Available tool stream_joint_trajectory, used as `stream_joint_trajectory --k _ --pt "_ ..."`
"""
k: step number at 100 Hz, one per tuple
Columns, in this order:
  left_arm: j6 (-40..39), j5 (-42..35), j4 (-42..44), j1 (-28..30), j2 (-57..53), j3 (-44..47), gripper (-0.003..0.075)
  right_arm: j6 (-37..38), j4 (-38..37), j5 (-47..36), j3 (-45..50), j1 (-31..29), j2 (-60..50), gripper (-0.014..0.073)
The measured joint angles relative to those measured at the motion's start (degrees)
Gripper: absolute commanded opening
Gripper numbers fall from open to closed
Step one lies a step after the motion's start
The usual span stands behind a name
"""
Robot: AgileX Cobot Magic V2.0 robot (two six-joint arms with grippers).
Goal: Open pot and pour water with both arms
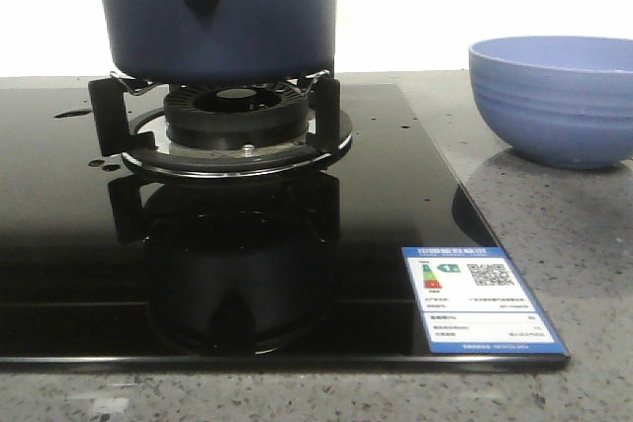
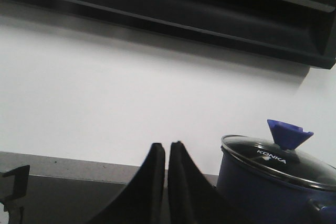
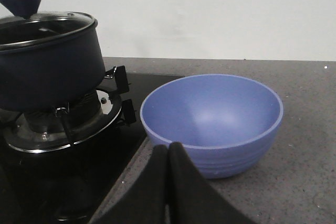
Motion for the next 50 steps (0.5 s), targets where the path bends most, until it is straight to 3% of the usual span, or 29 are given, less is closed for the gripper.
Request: stream_joint_trajectory --k 50 --pt "0.0 -0.1 -0.2 0.0 -0.6 0.1 -0.002 -0.1 0.0 -0.4 1.2 0.0 -0.2 -0.0063"
